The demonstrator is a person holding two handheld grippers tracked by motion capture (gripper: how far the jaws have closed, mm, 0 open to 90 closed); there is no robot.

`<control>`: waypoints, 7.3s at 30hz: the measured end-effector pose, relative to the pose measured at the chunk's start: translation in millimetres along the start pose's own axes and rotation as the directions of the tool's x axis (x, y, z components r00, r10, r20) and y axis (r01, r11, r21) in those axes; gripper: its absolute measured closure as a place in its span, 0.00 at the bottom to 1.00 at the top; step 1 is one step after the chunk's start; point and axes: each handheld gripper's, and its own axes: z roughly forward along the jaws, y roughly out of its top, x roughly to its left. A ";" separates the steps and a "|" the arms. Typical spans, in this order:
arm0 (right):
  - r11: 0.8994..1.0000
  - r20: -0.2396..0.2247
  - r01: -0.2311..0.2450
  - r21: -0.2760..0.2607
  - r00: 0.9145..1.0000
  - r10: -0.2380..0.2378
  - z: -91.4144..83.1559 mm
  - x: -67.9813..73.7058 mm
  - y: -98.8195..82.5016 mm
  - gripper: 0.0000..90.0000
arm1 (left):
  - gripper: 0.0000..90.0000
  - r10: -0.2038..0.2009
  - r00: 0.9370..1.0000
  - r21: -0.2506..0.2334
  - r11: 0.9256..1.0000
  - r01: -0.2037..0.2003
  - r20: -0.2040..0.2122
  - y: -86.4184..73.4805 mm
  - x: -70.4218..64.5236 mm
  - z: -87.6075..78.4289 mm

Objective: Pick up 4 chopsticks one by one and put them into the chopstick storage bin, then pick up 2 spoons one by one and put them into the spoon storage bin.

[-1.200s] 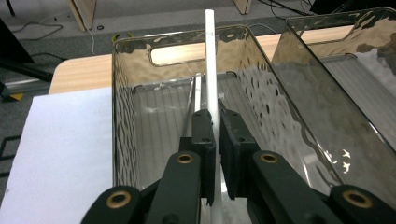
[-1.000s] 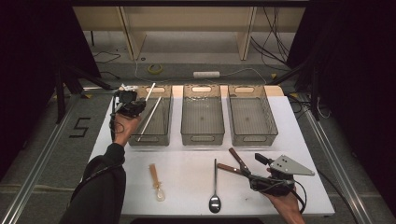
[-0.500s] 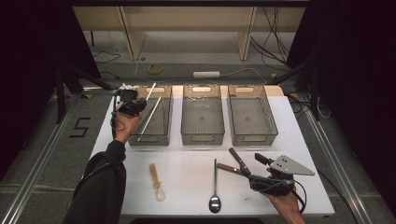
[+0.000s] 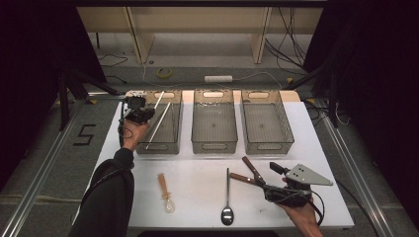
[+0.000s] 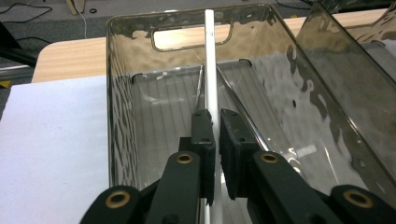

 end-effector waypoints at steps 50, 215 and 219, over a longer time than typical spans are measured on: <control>0.999 0.010 0.006 0.047 1.000 -0.006 4.1 7.0 1.1 0.34 | 0.31 0.065 0.992 -0.033 0.998 -0.062 0.112 -79.4 -56.8 -125.8; 0.994 -0.057 0.037 0.099 0.998 -0.032 15.1 33.3 0.5 0.35 | 0.84 0.088 0.968 0.173 0.976 -0.131 0.234 -157.4 -101.7 -139.9; 0.994 -0.058 0.038 0.101 0.998 -0.032 15.2 33.0 0.4 0.35 | 0.84 0.102 0.962 0.150 0.978 -0.144 0.253 -151.9 -102.4 -142.3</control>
